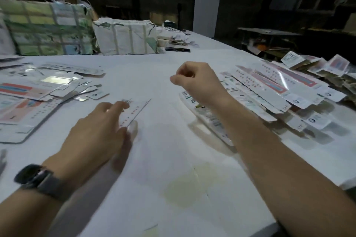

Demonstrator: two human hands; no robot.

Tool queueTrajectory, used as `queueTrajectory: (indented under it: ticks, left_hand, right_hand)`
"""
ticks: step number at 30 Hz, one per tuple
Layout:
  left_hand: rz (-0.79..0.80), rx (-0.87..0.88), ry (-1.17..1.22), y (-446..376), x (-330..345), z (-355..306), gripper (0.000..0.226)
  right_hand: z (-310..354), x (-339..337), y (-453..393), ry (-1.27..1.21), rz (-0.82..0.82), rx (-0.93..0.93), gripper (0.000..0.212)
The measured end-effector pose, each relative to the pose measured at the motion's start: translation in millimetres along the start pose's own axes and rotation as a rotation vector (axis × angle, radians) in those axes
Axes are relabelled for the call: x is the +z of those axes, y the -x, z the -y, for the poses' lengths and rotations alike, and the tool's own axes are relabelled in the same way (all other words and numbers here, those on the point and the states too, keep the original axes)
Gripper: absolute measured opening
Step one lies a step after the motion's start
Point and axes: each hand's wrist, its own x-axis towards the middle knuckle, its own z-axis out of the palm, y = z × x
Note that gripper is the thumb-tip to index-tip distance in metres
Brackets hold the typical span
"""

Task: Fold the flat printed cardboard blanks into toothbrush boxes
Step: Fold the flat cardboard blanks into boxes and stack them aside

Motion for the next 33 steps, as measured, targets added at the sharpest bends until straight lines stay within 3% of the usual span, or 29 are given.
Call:
queueTrajectory:
  ticks: [4,6,8,10,14,16,18,21,27,33]
  left_hand:
    - [0.022,0.181,-0.127,4.9,-10.0,-10.6,0.051]
    - [0.003,0.251,-0.107,8.9,-13.2,-18.5,0.061]
    - [-0.06,0.286,-0.15,5.9,-17.1,-17.6,0.049]
    - [-0.121,0.277,-0.155,0.4,-22.7,-11.4,0.051]
    - [-0.451,0.318,0.101,0.1,-35.3,-12.1,0.047]
    - [-0.537,0.258,0.375,0.3,-39.5,-16.1,0.038]
    - [-0.465,0.128,0.763,0.3,-43.3,-22.1,0.036]
    - [-0.185,-0.096,1.199,5.8,-43.8,-30.9,0.04]
    - [0.154,-0.138,1.495,10.7,-34.6,-34.6,0.028]
    - [0.198,-0.025,1.441,7.3,-30.2,-28.7,0.032]
  right_hand:
    - [12.8,30.2,17.2,-0.185,0.145,-0.079,0.018]
    - [16.9,38.8,23.4,-0.273,0.166,-0.14,0.017]
    - [20.1,42.7,28.1,-0.303,0.17,-0.184,0.014]
    - [21.8,44.5,30.6,-0.315,0.15,-0.212,0.011]
    - [22.7,42.8,29.9,-0.399,0.044,-0.179,0.015]
    - [23.2,41.3,28.8,-0.434,0.005,-0.158,0.01]
    - [23.6,41.8,29.9,-0.435,0.019,-0.179,0.008]
    - [23.7,48.0,37.3,-0.365,0.098,-0.274,0.025]
    - [20.5,53.2,42.9,-0.317,0.199,-0.321,0.057]
    - [19.9,42.3,33.6,-0.256,0.057,-0.242,0.058]
